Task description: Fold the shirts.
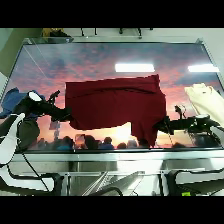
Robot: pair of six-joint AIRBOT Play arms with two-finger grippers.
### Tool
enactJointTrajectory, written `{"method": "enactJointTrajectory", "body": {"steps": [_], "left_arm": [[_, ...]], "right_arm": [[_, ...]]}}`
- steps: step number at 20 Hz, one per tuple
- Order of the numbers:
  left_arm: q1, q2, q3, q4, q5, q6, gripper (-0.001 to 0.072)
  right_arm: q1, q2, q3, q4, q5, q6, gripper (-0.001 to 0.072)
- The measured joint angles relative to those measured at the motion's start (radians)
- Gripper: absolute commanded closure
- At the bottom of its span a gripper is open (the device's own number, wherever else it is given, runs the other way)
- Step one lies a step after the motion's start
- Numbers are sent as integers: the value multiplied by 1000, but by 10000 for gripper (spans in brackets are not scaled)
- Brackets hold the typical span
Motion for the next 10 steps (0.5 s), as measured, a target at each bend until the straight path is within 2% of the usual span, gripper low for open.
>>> {"method": "enactJointTrajectory", "body": {"steps": [2, 7, 10], "left_arm": [[0, 0, 0, 0, -4, 0, 694], [0, 1, 0, 0, -21, 0, 695], [7, 3, 0, 9, -51, -8, 696]], "right_arm": [[-2, 8, 13, 42, -39, -29, 692], [-2, 99, 55, 87, -33, -50, 696], [-2, 172, 58, 4, -14, -16, 696]]}}
